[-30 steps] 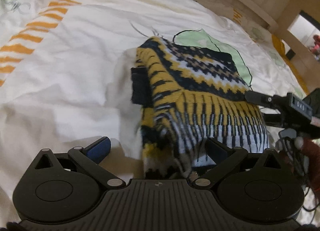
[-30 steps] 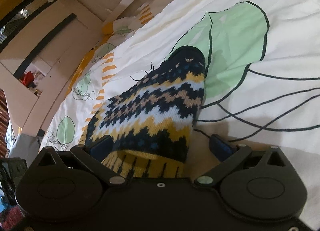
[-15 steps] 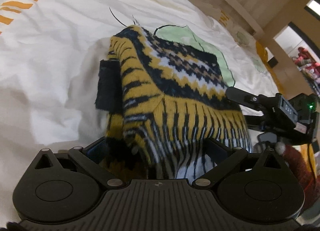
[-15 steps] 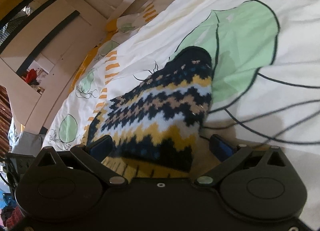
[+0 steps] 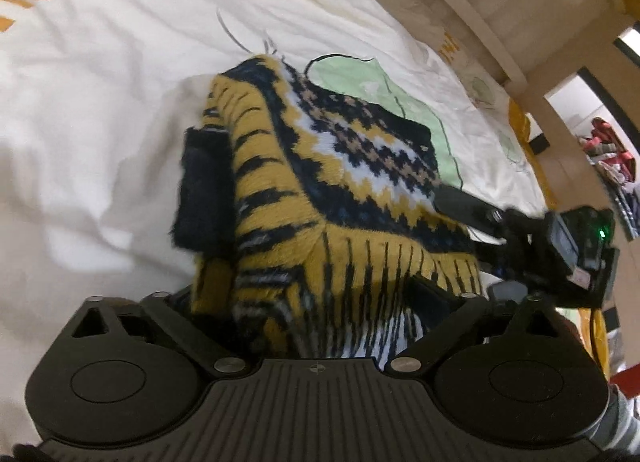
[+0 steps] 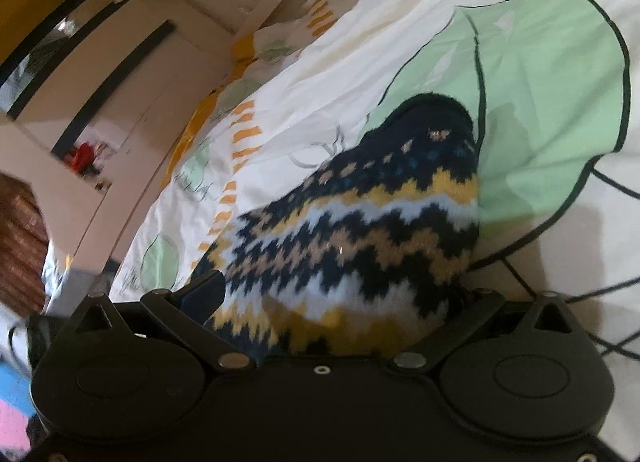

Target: Fold small clothes

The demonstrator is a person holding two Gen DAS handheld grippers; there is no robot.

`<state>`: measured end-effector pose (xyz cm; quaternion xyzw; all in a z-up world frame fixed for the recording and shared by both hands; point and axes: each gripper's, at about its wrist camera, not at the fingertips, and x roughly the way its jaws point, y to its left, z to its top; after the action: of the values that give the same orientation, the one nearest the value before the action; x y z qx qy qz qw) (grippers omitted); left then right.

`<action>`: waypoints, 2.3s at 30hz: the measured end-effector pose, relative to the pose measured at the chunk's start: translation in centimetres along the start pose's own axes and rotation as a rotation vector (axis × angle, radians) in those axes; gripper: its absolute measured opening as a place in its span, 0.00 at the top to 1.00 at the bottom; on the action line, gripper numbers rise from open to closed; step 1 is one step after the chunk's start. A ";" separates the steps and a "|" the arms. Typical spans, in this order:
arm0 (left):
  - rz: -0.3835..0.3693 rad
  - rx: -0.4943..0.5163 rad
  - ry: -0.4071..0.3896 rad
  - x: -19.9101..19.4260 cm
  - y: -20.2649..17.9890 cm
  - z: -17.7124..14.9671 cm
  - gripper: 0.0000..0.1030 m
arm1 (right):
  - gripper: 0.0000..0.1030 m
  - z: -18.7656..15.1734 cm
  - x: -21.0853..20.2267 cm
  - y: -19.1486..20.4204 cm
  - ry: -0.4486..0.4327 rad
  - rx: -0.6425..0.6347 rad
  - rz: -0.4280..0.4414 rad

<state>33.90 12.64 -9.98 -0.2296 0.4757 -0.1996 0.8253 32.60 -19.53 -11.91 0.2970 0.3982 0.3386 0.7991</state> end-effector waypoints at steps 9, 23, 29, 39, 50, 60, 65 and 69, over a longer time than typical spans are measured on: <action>-0.046 0.024 -0.003 -0.8 0.8 -1.1 0.28 | 0.03 -0.5 -1.1 -0.2 0.013 0.014 0.029; -0.183 0.022 0.164 -3.2 -3.8 -6.8 0.57 | 0.53 -2.9 -8.7 4.0 0.054 0.060 -0.140; -0.195 0.103 0.234 -4.4 -8.1 -12.4 0.58 | 0.52 -6.2 -13.6 4.6 0.121 0.105 -0.227; 0.129 0.185 0.080 -7.7 -8.6 -14.7 0.40 | 0.25 -9.6 -18.5 4.3 0.012 0.130 -0.501; 0.240 0.442 -0.214 -11.1 -14.8 -14.8 0.40 | 0.17 -10.8 -18.2 10.4 -0.103 -0.080 -0.575; 0.356 0.466 -0.114 -4.8 -11.8 -14.5 0.29 | 0.08 -12.4 -11.6 10.0 0.122 -0.201 -0.726; 0.309 0.406 -0.107 -5.2 -10.3 -14.3 0.25 | 0.10 -11.9 -12.2 11.7 0.067 -0.267 -0.714; 0.286 0.375 -0.100 -5.0 -9.8 -14.0 0.22 | 0.10 -9.8 -14.1 13.6 -0.108 -0.308 -0.612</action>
<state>18.15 4.73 -7.12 -0.0122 0.4164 -0.1540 0.8959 13.82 -20.41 -0.61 0.0573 0.3701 0.1231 0.9190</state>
